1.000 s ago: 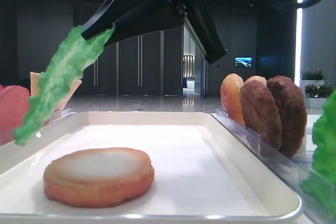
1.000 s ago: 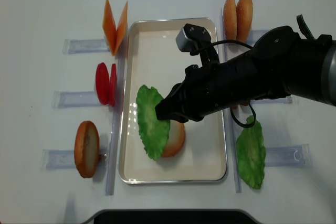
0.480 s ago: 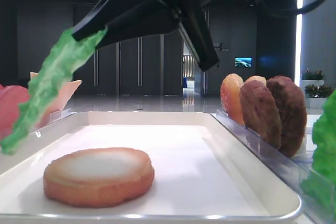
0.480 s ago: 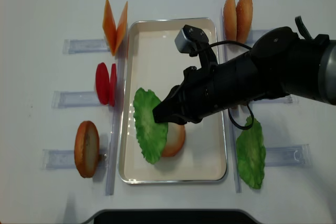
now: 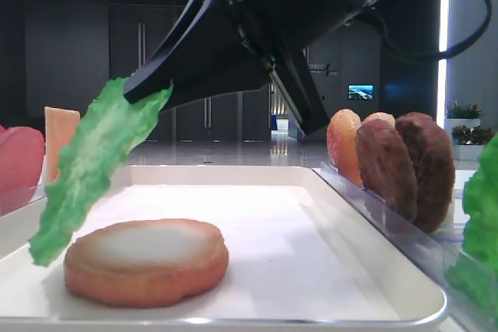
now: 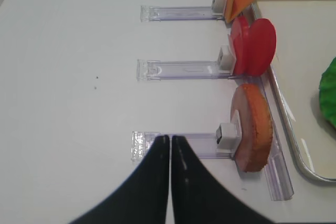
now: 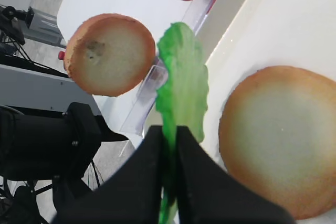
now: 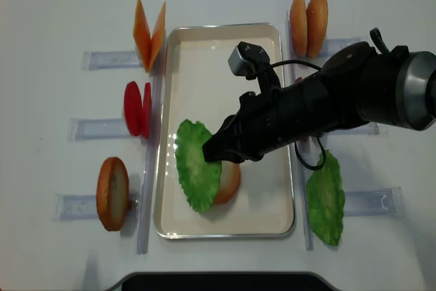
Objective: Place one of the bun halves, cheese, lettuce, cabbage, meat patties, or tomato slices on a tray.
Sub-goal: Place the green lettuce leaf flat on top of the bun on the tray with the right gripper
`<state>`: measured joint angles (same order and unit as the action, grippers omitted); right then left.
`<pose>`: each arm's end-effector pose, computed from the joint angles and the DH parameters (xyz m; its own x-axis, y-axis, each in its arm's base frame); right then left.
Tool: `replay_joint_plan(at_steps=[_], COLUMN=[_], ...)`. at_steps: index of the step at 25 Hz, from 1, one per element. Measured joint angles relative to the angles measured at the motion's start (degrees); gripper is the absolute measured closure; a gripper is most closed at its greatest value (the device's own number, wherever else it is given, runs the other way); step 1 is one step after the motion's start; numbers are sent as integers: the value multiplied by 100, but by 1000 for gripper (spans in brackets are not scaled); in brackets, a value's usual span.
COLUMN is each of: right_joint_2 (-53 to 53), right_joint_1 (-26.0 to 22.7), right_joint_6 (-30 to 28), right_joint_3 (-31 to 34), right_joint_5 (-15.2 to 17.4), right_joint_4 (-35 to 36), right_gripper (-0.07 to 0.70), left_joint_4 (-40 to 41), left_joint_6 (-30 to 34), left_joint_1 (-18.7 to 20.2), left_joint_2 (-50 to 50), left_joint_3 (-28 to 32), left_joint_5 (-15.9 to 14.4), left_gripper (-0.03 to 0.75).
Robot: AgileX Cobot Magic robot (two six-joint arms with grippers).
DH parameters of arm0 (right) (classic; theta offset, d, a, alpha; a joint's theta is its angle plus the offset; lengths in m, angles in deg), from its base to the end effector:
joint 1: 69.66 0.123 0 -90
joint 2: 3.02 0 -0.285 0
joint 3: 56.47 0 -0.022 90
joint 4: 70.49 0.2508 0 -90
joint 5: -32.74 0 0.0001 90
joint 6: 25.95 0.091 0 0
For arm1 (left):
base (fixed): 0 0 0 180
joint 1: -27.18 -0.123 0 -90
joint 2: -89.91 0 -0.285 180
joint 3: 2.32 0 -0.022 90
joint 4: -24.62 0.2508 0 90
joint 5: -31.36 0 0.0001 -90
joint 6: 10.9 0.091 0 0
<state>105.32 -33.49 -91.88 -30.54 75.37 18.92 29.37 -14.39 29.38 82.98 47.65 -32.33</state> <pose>0.2317 0.2458 0.1871 -0.8474 -0.2595 -0.4632 -0.5305 0.4495 0.7187 -0.0064 0.0070 0.2666 -0.5066 -0.0046 -0.8622 -0.0378 0.9991 0.0169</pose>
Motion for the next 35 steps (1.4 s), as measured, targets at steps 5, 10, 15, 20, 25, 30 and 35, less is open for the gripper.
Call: replay_joint_plan(at_steps=[5,10,15,20,25,30,35], right_joint_2=[7,115,204,227,238,238,238], right_joint_1=[-16,-16,-16,-20,-62,-82,-82], right_joint_6=[-7,-7,-9,-9,-4,-4,119], right_joint_3=[-2,-2,-2,-2,-2,-2,-2], right_joint_5=[-69,-94,-139,-260,-288,-397,-536], right_joint_4=[0,-10,-12,-12,-17,-166,-492], right_gripper=[604,604,604,604,604,604,604], left_joint_4=[0,0,0,0,0,0,0], left_joint_6=[0,0,0,0,0,0,0], left_joint_1=[0,0,0,0,0,0,0], left_joint_2=[0,0,0,0,0,0,0], left_joint_3=[0,0,0,0,0,0,0], left_joint_5=[0,0,0,0,0,0,0], left_gripper=[715,715,715,715,715,715,715])
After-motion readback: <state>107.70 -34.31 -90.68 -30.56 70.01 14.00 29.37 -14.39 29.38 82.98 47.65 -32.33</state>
